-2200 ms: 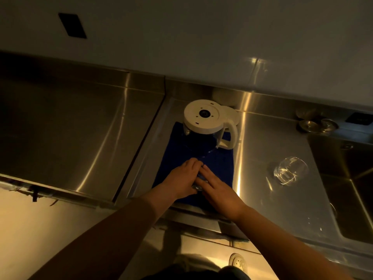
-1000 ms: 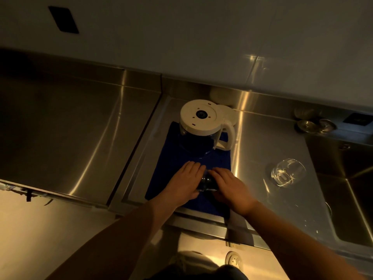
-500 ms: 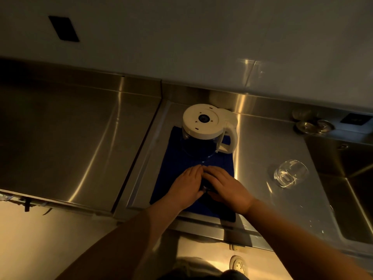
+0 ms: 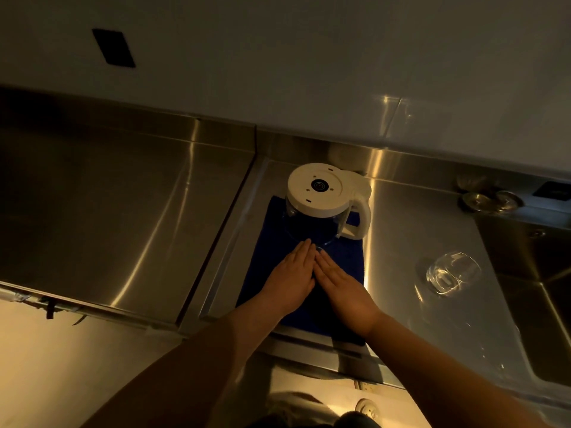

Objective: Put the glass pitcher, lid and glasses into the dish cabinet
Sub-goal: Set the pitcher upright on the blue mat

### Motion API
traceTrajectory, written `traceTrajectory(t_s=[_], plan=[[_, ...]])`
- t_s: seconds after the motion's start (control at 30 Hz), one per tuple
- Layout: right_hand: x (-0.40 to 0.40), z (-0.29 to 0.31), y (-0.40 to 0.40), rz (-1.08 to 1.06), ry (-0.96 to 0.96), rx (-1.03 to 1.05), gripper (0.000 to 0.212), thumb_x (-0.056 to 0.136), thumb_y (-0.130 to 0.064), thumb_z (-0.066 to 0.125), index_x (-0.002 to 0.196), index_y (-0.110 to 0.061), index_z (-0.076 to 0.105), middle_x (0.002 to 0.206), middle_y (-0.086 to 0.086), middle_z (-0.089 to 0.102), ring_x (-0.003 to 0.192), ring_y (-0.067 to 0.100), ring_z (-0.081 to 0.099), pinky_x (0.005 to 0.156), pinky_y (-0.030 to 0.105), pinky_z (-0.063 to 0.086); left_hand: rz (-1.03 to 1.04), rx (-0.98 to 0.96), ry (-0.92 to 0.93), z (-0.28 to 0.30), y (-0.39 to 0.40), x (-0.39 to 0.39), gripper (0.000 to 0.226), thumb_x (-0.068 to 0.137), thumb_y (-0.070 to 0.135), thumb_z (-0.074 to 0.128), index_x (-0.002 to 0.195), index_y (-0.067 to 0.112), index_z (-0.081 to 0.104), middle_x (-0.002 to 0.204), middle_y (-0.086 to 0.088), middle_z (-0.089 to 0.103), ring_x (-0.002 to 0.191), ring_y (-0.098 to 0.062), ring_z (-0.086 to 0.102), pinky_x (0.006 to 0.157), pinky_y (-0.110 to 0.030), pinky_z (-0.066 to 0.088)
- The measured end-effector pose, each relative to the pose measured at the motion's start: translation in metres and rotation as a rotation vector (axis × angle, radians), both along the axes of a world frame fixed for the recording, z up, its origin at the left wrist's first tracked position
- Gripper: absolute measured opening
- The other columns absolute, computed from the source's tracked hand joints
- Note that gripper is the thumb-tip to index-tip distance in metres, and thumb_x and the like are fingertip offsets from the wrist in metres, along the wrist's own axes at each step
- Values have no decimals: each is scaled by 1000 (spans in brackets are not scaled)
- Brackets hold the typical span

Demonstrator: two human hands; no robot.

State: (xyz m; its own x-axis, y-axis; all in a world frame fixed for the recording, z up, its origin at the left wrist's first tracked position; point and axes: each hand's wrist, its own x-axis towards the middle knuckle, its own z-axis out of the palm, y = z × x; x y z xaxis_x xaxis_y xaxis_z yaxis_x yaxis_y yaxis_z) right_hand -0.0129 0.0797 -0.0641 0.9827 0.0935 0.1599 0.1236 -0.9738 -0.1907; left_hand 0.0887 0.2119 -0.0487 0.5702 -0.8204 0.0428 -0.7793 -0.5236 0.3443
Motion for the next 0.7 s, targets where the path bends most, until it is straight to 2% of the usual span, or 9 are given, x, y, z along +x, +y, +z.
traceTrajectory(t_s=[0.2, 0.37, 0.5, 0.6, 0.7], plan=[[-3, -6, -9, 19, -9, 38, 86, 78, 1, 67, 148, -8, 17, 155, 9, 14, 143, 21, 13, 113, 34, 16, 18, 37, -16, 0, -10, -5, 62, 102, 28, 33, 150, 7, 1, 159, -8, -3, 146, -19, -3, 115, -26, 1], [-21, 8, -45, -66, -91, 83, 75, 77, 0, 69, 142, -4, 33, 149, 14, 31, 138, 25, 26, 110, 41, 25, -73, 55, -135, 10, -37, -11, 58, 102, 35, 29, 150, 9, 10, 159, -8, 9, 146, -20, 4, 116, -29, -1], [-51, 24, -95, -221, -162, 111, 63, 79, -1, 66, 137, -6, 42, 143, 15, 41, 133, 26, 36, 107, 38, 32, -186, -12, -139, 20, -80, -32, 56, 101, 33, 35, 149, 10, 19, 156, -8, 21, 144, -20, 15, 116, -30, 5], [-74, 24, -138, -362, -140, 95, 56, 84, -12, 64, 136, -8, 44, 144, 14, 40, 133, 27, 38, 107, 40, 35, -263, -48, -171, 24, -121, -51, 55, 100, 29, 39, 148, 9, 21, 153, -10, 26, 143, -21, 19, 116, -31, 7], [-93, 19, -179, -492, -67, 64, 53, 88, -30, 57, 137, -13, 43, 147, 14, 37, 136, 29, 33, 110, 44, 31, -300, -31, -193, 29, -160, -66, 54, 100, 24, 38, 148, 8, 22, 154, -11, 26, 143, -22, 20, 115, -30, 5]])
